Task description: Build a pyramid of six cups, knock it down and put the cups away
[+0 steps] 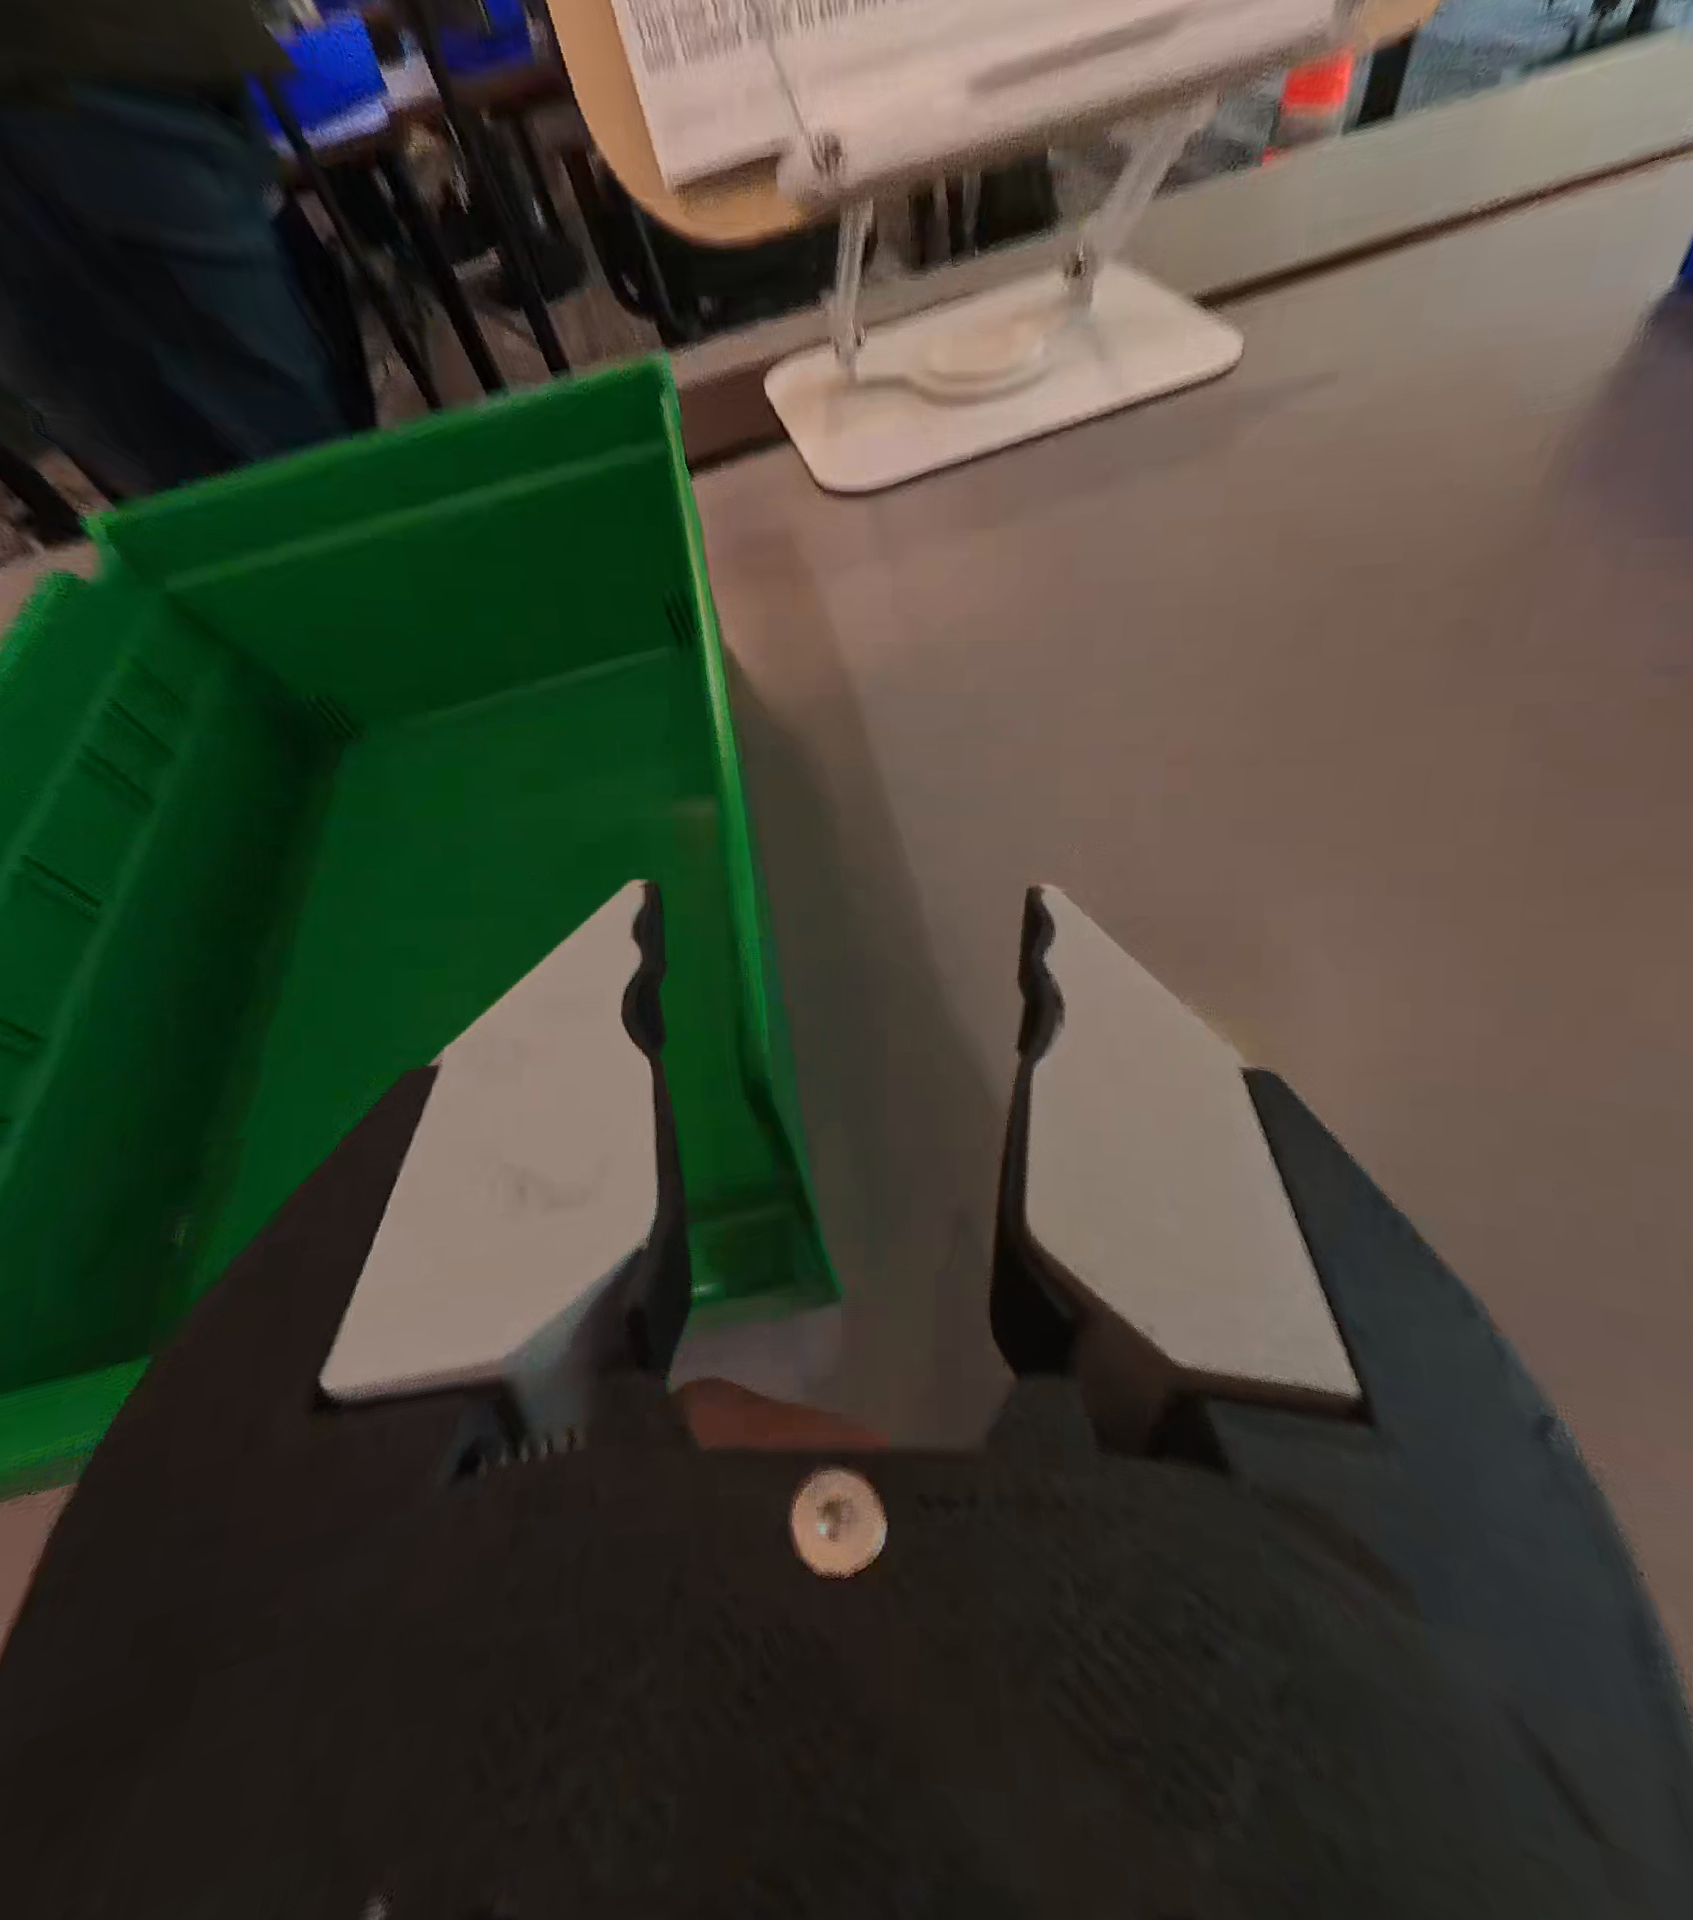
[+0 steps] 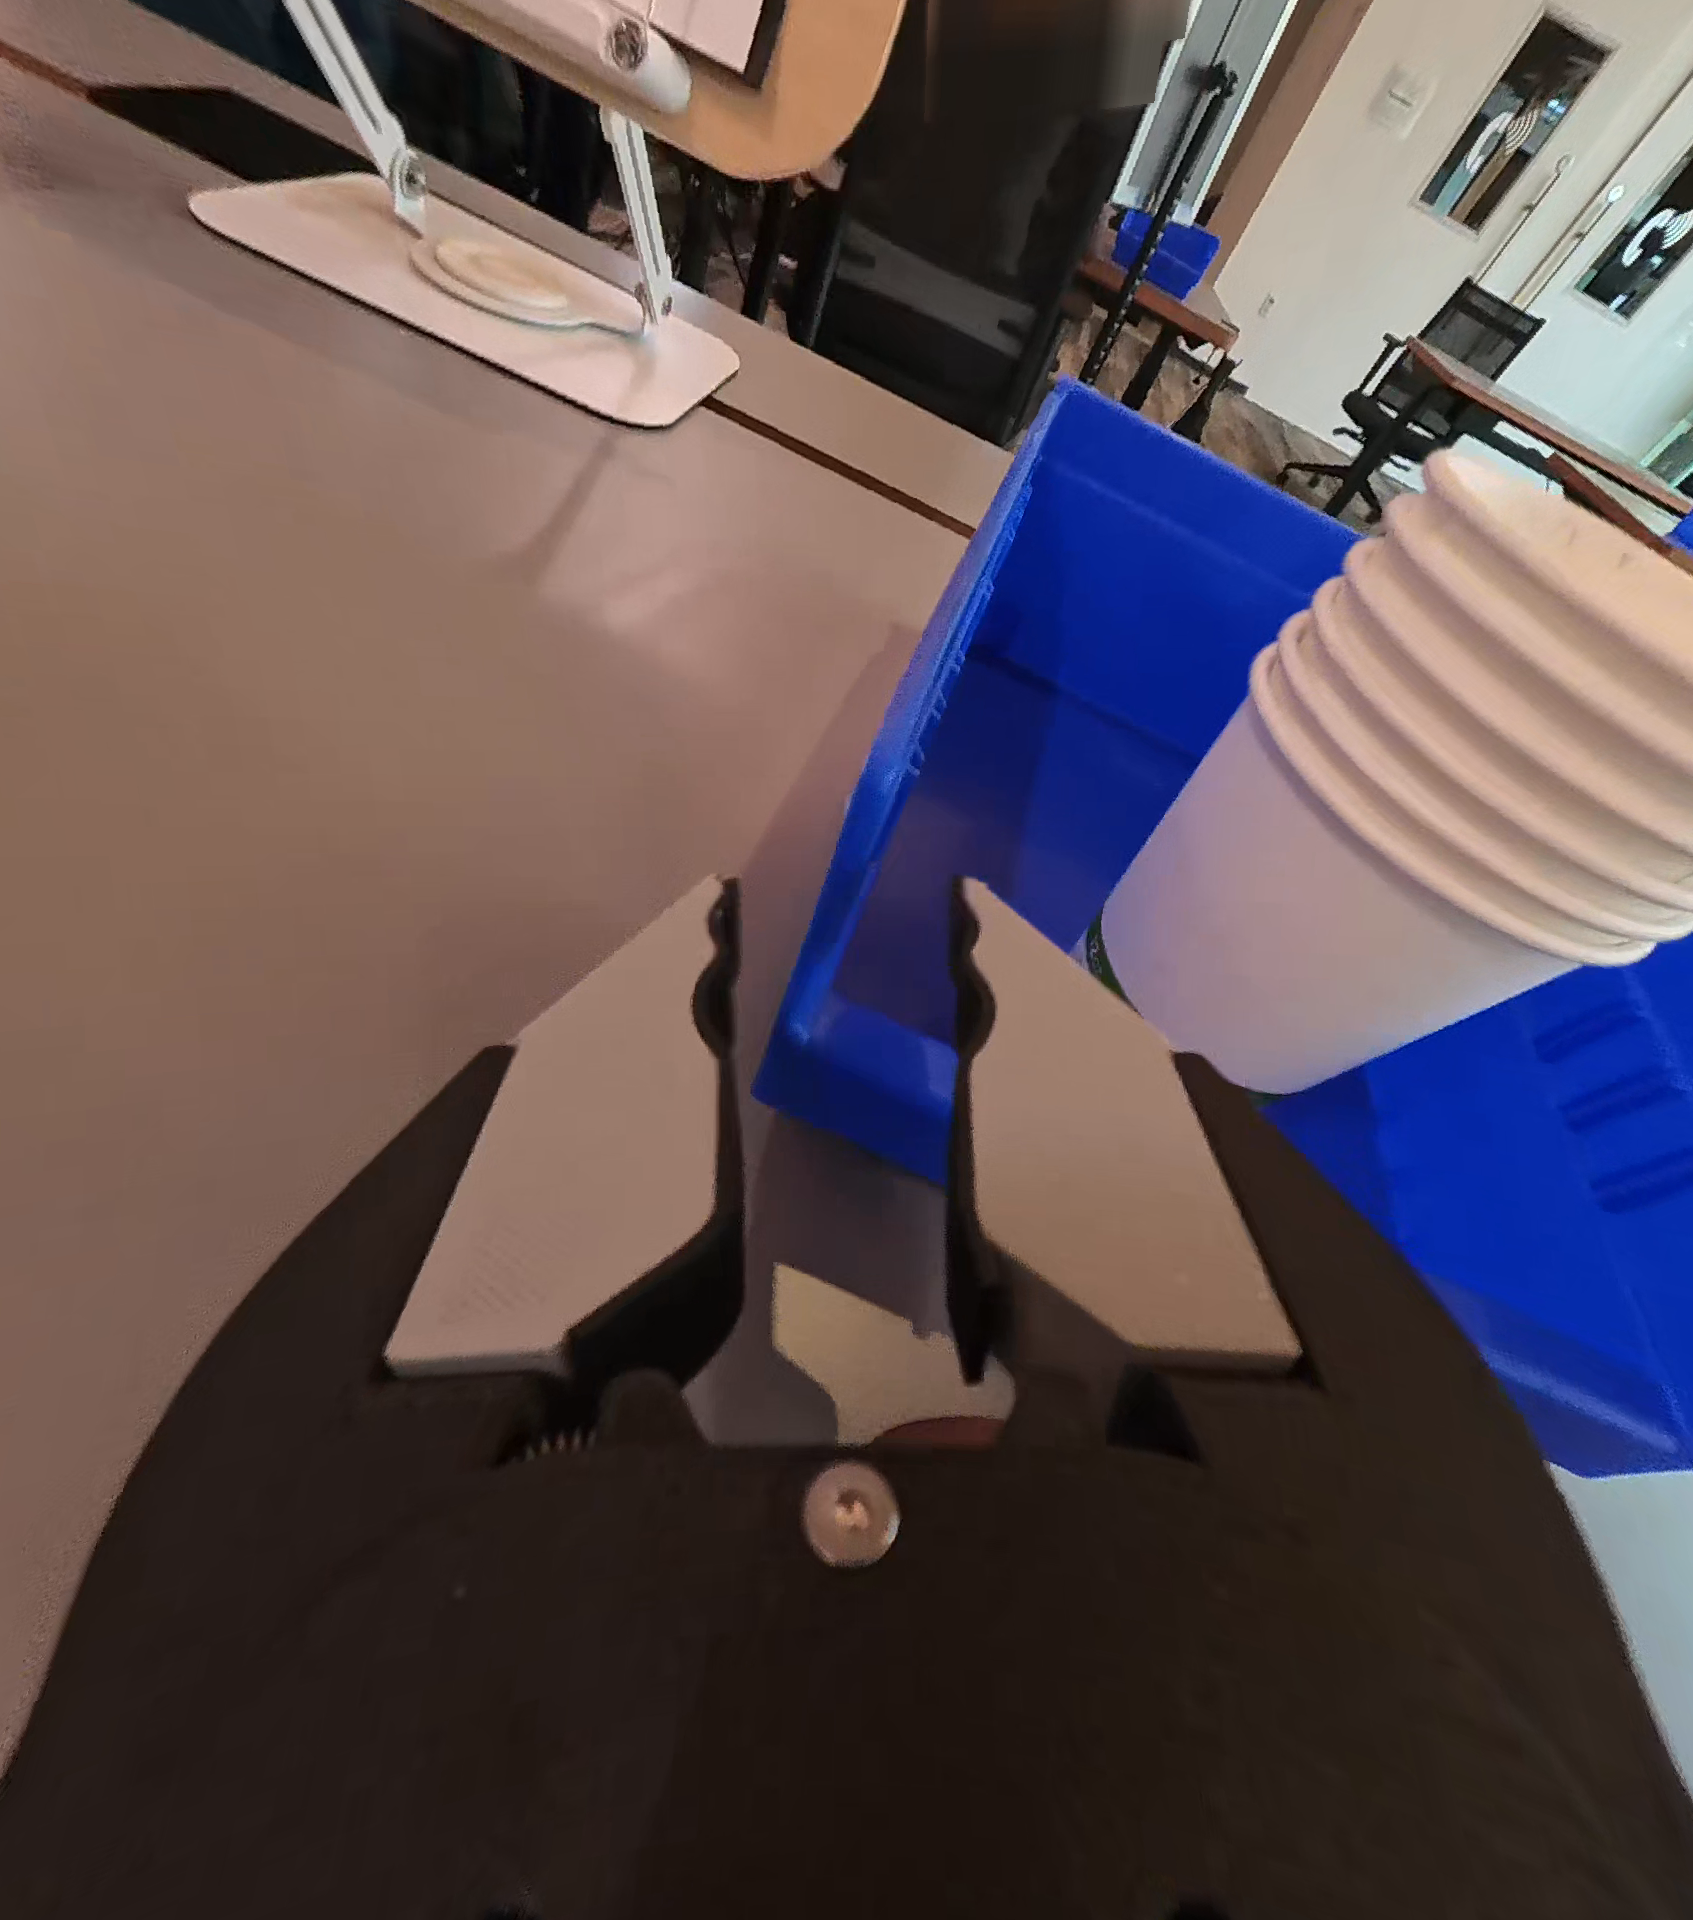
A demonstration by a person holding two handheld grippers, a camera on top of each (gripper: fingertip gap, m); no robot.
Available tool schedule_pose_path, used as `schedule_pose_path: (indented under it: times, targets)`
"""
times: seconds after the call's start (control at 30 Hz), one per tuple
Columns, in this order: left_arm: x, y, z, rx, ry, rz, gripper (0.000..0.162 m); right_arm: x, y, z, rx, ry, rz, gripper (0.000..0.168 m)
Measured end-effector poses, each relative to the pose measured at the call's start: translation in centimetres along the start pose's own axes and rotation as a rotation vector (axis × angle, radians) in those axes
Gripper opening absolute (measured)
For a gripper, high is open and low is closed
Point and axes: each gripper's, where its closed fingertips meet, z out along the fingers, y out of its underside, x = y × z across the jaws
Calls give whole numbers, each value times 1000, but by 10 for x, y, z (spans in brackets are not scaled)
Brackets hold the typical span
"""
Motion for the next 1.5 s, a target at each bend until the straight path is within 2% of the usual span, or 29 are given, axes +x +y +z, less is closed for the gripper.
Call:
schedule_pose_path:
  times: [0.03,0.07,0.1,0.13,0.17,0.33,0.53,0.63,0.73,0.83,0.9,1.03,1.17,1.27,1.33,1.43,1.5]
  targets:
    - [1,13,10,-46,12,6,58,0,2,0,-9,-14,-7,21]
    - [1,24,18,-83,15,18,54,-2,4,0,-14,-46,-13,14]
    - [-4,28,23,-82,-23,47,35,-4,5,0,-17,-71,-4,10]
    - [-13,25,23,-61,-86,82,8,-4,5,0,-18,-76,2,9]
    - [-17,24,23,-52,-109,88,5,-4,5,0,-19,-78,3,9]
    - [-27,11,12,3,-58,8,2,-20,0,-3,5,-178,15,11]
    - [-23,-30,-19,144,35,-142,2,-53,-12,-6,27,-228,-46,13]
    - [-7,-54,-36,216,92,-157,2,-87,-24,-8,38,-338,18,15]
    - [15,-80,-54,293,118,-142,2,-143,-45,-11,60,-497,52,19]
    - [33,-106,-76,383,160,-160,2,-191,-71,-23,136,-624,46,14]
    - [43,-116,-89,416,189,-135,2,-192,-90,-36,202,-613,37,26]
    - [48,-126,-110,470,204,-106,2,-169,-126,-90,317,-709,36,22]
    - [47,-125,-111,472,173,-85,2,-97,-137,-114,405,-606,55,11]
    - [44,-124,-107,478,159,-89,2,-26,-116,-97,379,-460,135,10]
    - [41,-126,-110,486,166,-96,1,10,-92,-79,299,-445,248,6]
    - [37,-132,-120,513,180,-104,1,46,-43,-43,139,-402,363,2]
    - [32,-135,-128,533,185,-113,2,53,-14,-22,53,-386,390,0]
